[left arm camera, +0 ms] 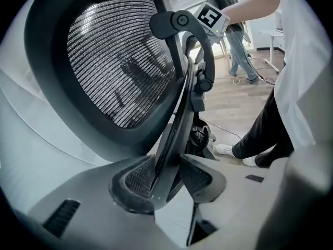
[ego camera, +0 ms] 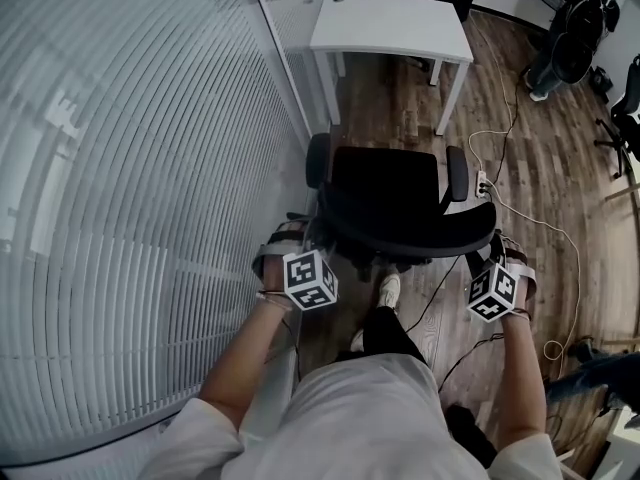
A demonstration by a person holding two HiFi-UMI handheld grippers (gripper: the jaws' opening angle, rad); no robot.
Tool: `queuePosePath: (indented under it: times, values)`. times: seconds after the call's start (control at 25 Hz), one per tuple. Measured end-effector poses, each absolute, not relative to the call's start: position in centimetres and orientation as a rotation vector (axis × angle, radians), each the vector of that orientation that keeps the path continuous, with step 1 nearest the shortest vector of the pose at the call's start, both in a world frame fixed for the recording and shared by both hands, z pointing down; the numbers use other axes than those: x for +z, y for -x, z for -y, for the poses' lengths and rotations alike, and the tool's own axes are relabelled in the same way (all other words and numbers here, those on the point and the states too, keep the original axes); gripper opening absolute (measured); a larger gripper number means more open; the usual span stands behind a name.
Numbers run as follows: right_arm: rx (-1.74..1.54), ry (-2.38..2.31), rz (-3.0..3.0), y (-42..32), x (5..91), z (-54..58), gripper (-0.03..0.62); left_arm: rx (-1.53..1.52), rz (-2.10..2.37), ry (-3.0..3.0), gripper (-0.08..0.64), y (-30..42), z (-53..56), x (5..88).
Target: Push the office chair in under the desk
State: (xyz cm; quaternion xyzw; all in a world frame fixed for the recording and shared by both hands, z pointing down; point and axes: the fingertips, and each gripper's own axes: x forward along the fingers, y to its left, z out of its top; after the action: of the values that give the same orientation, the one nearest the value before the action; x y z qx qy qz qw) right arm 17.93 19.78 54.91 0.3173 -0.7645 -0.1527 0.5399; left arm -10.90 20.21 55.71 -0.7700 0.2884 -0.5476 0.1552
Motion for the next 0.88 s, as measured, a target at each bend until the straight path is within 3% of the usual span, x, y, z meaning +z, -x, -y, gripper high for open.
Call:
queuePosePath:
  times: [0.88]
  values:
    - [-0.384,-0.733,1.831,-18.1,55.0,-10.7,0.167,-1.569,-0.859,2.218,0.163,10.8,-10.5,56.0]
